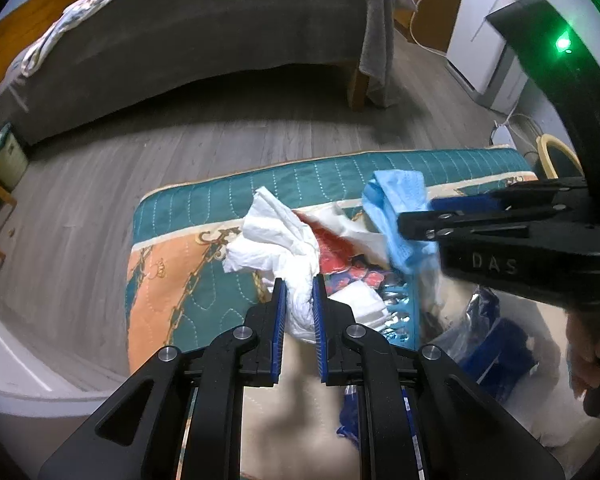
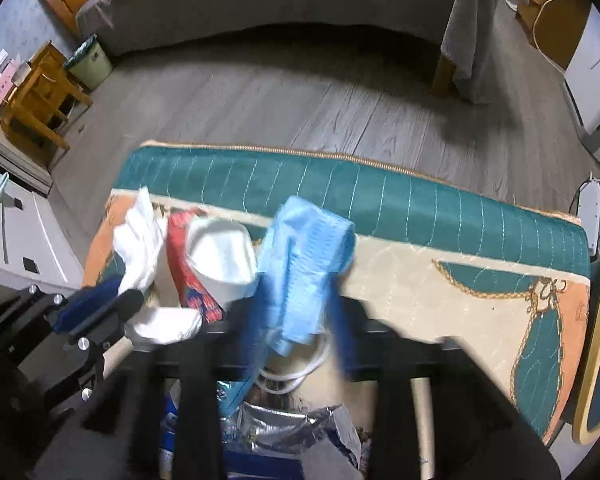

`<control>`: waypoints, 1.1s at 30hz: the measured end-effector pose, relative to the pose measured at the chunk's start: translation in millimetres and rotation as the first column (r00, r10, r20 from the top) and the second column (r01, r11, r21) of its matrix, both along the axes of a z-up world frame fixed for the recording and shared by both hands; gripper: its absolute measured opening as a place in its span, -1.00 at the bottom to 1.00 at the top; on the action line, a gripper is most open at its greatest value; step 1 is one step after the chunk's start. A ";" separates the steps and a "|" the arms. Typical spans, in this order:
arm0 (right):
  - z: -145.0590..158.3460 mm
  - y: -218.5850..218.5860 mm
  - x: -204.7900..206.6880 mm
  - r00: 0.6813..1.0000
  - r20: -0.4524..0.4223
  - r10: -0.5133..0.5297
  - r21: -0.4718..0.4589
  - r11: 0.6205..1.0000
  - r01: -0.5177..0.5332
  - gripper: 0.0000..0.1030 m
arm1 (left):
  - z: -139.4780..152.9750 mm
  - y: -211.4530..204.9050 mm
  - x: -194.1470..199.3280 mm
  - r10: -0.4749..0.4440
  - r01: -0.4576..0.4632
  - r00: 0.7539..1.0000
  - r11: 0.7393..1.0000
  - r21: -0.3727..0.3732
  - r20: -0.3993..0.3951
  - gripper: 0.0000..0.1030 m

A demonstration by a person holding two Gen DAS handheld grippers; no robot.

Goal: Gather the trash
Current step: 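Grasp the second blue mask with the right gripper while the left grasps white tissue, then carry the mask and tissue over the bin and open both grippers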

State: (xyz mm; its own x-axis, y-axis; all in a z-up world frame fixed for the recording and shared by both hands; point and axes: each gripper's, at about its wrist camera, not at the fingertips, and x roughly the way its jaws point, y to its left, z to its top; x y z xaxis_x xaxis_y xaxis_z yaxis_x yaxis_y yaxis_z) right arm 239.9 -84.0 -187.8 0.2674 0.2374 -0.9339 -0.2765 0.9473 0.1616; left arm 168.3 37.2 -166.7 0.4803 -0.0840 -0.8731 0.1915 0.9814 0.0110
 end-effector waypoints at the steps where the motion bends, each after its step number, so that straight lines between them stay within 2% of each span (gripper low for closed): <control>1: 3.7 -0.5 -1.1 1.000 0.009 0.000 0.004 1.000 0.000 -0.82 | 1.0 -0.6 0.1 -0.003 0.003 1.000 1.000 0.001 0.004 -0.72; 6: 27.2 -5.1 -9.8 0.997 0.072 -0.001 0.012 1.000 0.000 -0.88 | 13.6 -0.5 -4.5 -0.001 0.001 0.999 1.000 -0.003 0.039 -0.72; 13: 63.3 -16.9 -25.0 0.990 0.139 -0.006 0.011 1.000 0.004 -0.89 | 50.8 3.5 -18.1 0.039 -0.032 0.991 0.998 -0.055 0.128 -0.72; 20: 99.8 -35.9 -46.1 0.976 0.216 -0.007 0.002 1.000 0.007 -0.89 | 84.8 -12.3 -25.3 0.041 -0.022 0.976 0.996 -0.089 0.214 -0.72; 25: 117.5 -58.8 -55.7 0.964 0.267 -0.009 -0.028 0.999 0.017 -0.89 | 92.0 -26.6 -26.3 0.029 -0.006 0.974 0.995 -0.099 0.227 -0.72; 33: 130.6 -109.5 -60.2 0.956 0.285 -0.075 -0.019 0.996 0.084 -0.89 | 97.9 -59.5 -21.5 -0.010 0.037 0.970 0.993 -0.111 0.241 -0.72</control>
